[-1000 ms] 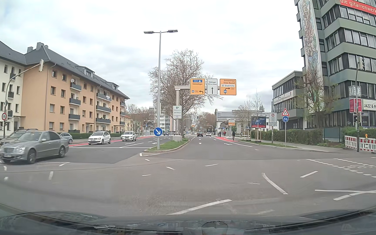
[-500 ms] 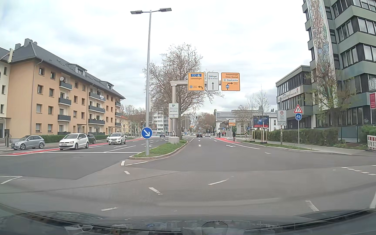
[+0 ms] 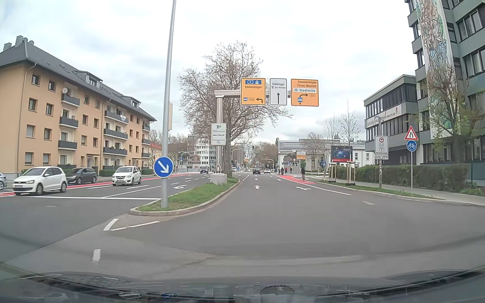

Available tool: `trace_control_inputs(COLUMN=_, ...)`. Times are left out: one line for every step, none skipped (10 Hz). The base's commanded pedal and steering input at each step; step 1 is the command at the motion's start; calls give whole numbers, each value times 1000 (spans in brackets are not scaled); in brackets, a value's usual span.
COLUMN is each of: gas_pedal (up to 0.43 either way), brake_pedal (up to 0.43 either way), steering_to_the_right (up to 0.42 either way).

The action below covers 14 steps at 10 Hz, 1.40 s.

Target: Follow the waypoints while adhering to traffic rules and regulations

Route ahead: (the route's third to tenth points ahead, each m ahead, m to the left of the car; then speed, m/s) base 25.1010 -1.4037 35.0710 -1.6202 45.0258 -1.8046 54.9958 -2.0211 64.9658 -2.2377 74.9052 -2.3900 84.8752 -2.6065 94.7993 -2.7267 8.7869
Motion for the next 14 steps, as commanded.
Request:
trace_control_inputs(gas_pedal=220, brake_pedal=0, steering_to_the_right=1)
trace_control_inputs(gas_pedal=220, brake_pedal=0, steering_to_the_right=0)
trace_control_inputs(gas_pedal=220, brake_pedal=0, steering_to_the_right=-4)
trace_control_inputs(gas_pedal=197, brake_pedal=0, steering_to_the_right=-3)
trace_control_inputs(gas_pedal=197, brake_pedal=0, steering_to_the_right=0)
trace_control_inputs(gas_pedal=197, brake_pedal=0, steering_to_the_right=5)
trace_control_inputs(gas_pedal=197, brake_pedal=0, steering_to_the_right=6)
trace_control_inputs(gas_pedal=197, brake_pedal=0, steering_to_the_right=6)
trace_control_inputs(gas_pedal=189, brake_pedal=0, steering_to_the_right=6)
trace_control_inputs(gas_pedal=189, brake_pedal=0, steering_to_the_right=5)
trace_control_inputs(gas_pedal=177, brake_pedal=0, steering_to_the_right=4)
trace_control_inputs(gas_pedal=177, brake_pedal=0, steering_to_the_right=4)
trace_control_inputs(gas_pedal=177, brake_pedal=0, steering_to_the_right=4)
trace_control_inputs(gas_pedal=177, brake_pedal=0, steering_to_the_right=4)
